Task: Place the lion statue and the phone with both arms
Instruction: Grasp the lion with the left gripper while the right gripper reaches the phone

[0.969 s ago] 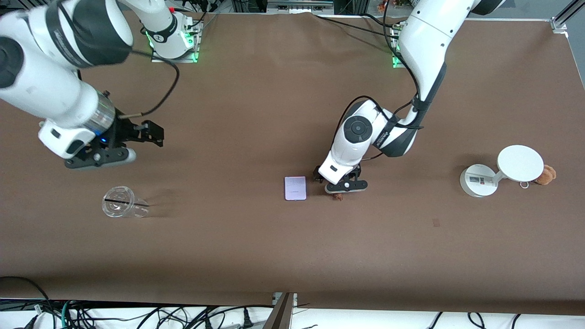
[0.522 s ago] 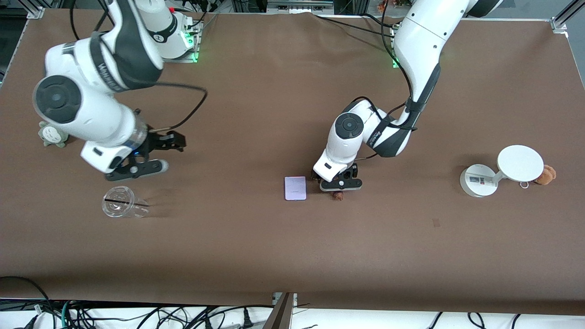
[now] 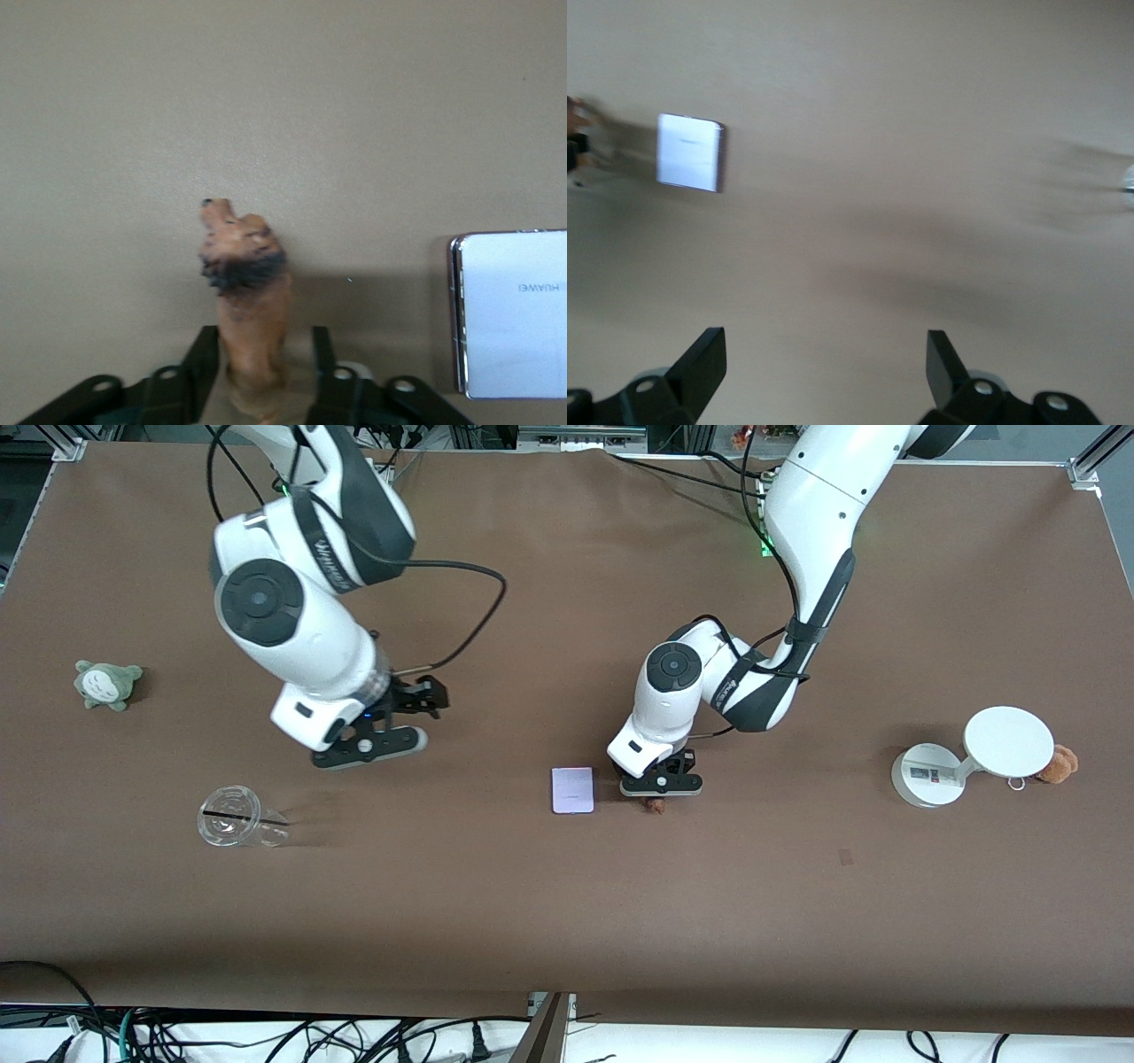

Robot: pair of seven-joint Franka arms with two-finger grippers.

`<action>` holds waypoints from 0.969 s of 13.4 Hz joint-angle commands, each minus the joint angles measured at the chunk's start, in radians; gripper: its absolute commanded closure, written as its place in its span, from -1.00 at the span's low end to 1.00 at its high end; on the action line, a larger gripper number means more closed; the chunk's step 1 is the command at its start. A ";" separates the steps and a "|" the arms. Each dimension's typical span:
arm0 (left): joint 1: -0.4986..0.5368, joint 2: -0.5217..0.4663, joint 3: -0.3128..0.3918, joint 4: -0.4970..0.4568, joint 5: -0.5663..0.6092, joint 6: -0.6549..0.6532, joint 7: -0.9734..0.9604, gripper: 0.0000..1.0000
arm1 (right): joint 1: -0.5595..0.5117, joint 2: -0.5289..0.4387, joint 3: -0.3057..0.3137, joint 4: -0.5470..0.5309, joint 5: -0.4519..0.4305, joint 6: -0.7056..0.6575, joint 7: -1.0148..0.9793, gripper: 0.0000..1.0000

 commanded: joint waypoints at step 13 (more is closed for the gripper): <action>0.375 -0.294 -0.008 -0.220 0.033 -0.148 0.367 1.00 | 0.237 0.396 -0.005 0.128 0.048 0.502 0.336 -1.00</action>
